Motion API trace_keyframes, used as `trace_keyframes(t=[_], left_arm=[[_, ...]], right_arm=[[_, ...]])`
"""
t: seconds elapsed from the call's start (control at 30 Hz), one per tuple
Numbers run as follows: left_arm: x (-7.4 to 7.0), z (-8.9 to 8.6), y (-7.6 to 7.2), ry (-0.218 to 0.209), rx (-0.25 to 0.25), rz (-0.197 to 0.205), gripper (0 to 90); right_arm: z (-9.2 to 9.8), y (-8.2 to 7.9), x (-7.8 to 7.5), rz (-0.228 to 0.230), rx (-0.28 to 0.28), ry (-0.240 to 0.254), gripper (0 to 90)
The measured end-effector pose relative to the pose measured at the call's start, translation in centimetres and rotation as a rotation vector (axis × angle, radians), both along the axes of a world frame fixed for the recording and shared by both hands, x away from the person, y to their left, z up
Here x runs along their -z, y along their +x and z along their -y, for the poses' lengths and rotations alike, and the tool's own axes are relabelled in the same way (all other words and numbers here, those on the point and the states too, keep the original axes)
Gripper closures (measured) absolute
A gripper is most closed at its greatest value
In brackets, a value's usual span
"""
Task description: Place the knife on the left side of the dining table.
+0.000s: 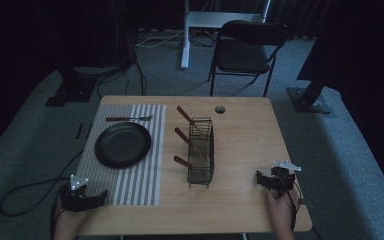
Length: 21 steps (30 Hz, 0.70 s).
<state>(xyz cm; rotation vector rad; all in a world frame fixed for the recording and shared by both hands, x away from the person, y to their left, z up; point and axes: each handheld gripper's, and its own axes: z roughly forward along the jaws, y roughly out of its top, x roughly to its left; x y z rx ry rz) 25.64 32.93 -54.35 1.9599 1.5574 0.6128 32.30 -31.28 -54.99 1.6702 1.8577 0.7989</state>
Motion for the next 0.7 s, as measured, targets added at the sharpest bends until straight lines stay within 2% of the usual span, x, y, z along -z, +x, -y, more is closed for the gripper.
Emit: trace_keyframes(t=[0.13,0.27,0.43,0.47,0.67,0.7], left_arm=[[-0.5,-0.1,0.1,-0.017,0.019,0.026,4.0],[-0.8,0.3,0.6,-0.033,0.056,0.015,4.0],[-1.4,0.9,1.1,-0.051,0.091,0.029,4.0],[-1.9,1.2,1.3,-0.082,0.108,0.042,4.0],[-3.1,2.3,1.9,-0.094,0.160,0.078,4.0],[-3.5,2.8,2.1,-0.094,0.184,0.087,4.0]], right_arm=[[0.0,0.0,0.0,0.000,0.000,0.000,11.3],[0.0,0.0,0.0,0.000,0.000,0.000,11.3],[0.0,0.0,0.0,0.000,0.000,0.000,11.3],[0.0,0.0,0.0,0.000,0.000,0.000,11.3],[0.0,0.0,0.0,0.000,0.000,0.000,11.3],[0.0,0.0,0.0,0.000,0.000,0.000,11.3]])
